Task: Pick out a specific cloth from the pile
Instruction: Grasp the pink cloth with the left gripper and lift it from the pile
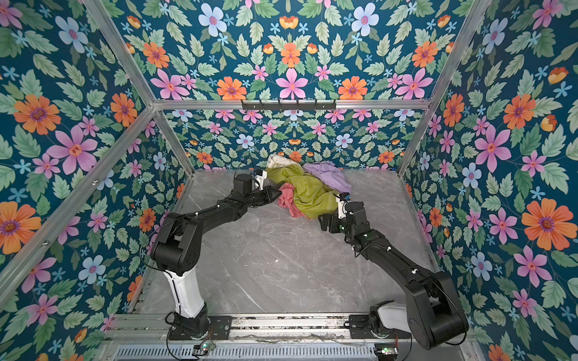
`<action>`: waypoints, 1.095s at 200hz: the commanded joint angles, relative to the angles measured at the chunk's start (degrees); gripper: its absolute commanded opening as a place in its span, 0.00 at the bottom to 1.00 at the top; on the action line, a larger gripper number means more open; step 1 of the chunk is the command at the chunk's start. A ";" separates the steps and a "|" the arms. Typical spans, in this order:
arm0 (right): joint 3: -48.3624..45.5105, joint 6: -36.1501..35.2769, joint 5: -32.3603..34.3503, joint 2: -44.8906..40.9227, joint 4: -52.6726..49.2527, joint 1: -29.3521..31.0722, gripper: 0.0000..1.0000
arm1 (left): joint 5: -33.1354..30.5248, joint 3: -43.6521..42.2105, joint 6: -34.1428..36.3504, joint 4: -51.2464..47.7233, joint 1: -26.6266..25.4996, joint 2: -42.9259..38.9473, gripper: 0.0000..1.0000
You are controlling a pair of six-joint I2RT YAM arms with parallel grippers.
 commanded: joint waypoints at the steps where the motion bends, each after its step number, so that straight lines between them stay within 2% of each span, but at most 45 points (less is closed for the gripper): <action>1: 0.60 0.32 0.51 -0.19 0.25 0.35 0.99 | 0.82 0.89 -0.23 2.11 -0.10 -0.98 0.00; 219: 2.18 -0.11 1.21 0.48 -0.15 1.84 0.99 | 0.77 5.15 0.45 -1.67 -1.07 -7.61 0.00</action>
